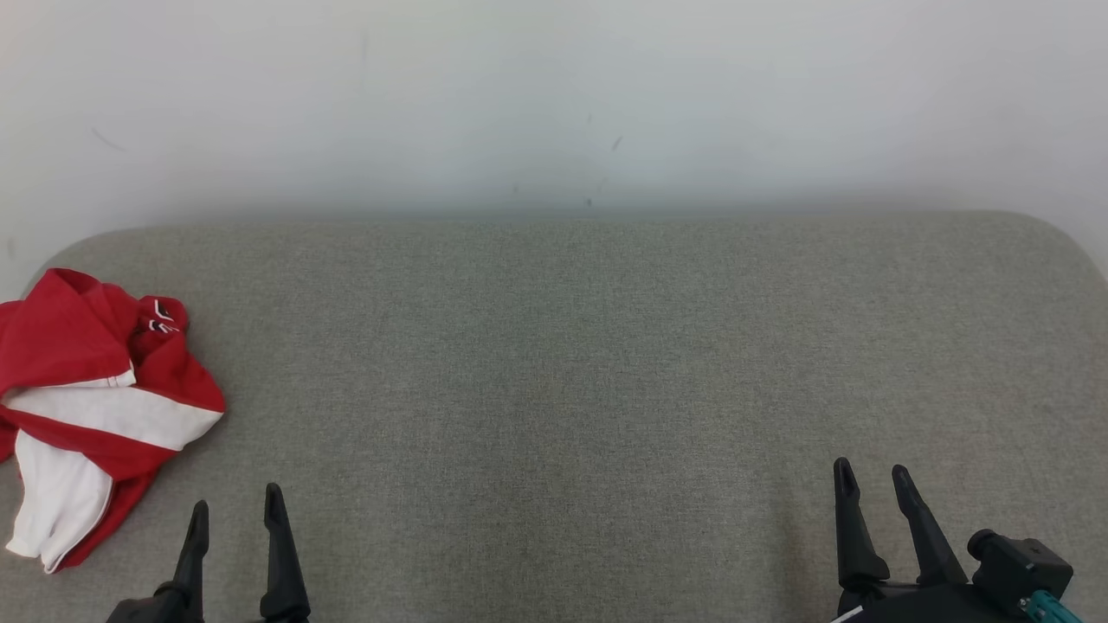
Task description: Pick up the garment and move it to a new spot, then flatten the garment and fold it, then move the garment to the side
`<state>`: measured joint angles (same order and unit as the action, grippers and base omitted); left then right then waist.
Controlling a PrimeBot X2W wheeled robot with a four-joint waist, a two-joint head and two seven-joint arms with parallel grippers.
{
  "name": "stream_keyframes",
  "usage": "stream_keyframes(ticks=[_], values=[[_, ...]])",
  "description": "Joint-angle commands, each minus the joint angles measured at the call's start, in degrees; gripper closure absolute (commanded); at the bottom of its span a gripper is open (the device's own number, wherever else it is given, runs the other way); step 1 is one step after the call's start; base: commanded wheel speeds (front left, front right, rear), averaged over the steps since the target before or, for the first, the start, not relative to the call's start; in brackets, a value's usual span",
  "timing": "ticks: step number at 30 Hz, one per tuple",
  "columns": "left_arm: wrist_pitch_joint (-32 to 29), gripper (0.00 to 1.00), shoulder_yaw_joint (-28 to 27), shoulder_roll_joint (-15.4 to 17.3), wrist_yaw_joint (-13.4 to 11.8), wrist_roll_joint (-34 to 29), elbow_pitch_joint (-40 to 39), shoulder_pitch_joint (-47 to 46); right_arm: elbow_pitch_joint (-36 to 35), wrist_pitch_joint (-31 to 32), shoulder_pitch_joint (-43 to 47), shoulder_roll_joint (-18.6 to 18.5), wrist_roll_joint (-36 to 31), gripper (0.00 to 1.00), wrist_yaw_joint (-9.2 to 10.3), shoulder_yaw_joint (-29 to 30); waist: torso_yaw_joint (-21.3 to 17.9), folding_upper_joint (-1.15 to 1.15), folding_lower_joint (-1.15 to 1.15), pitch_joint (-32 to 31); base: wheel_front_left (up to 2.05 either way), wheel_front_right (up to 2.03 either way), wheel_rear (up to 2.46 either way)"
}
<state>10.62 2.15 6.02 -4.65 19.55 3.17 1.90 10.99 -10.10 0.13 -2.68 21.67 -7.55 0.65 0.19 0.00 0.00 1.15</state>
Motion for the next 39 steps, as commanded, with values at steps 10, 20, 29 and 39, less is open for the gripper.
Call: stream_keyframes(ticks=[10,20,29,39], values=[[1.7,0.00,-0.5,0.9,-1.5,-6.2,-1.4,1.8,-1.6,-1.8,1.4,-0.3,-7.3,0.00,0.09,-0.2,-0.1,0.00,0.00,-0.3,0.00,0.00,0.00],[2.8,0.00,-1.2,1.1,-2.3,-11.0,-0.6,2.9,-1.5,-3.1,2.2,-0.3,-12.0,0.00,0.10,-0.1,-0.1,0.00,0.00,-0.7,0.00,0.00,0.00],[3.7,0.00,-2.2,1.0,-0.4,-14.0,-0.7,4.2,-2.0,-4.2,2.4,-0.3,-15.1,0.00,0.11,-0.5,-0.1,0.00,0.00,-0.8,0.00,0.00,0.00],[4.7,0.00,-4.8,-0.1,2.2,-18.0,-2.0,5.5,-2.3,-5.2,3.3,-0.3,-18.1,0.00,0.12,-0.8,0.2,0.00,0.00,-0.8,0.00,0.00,0.00]])
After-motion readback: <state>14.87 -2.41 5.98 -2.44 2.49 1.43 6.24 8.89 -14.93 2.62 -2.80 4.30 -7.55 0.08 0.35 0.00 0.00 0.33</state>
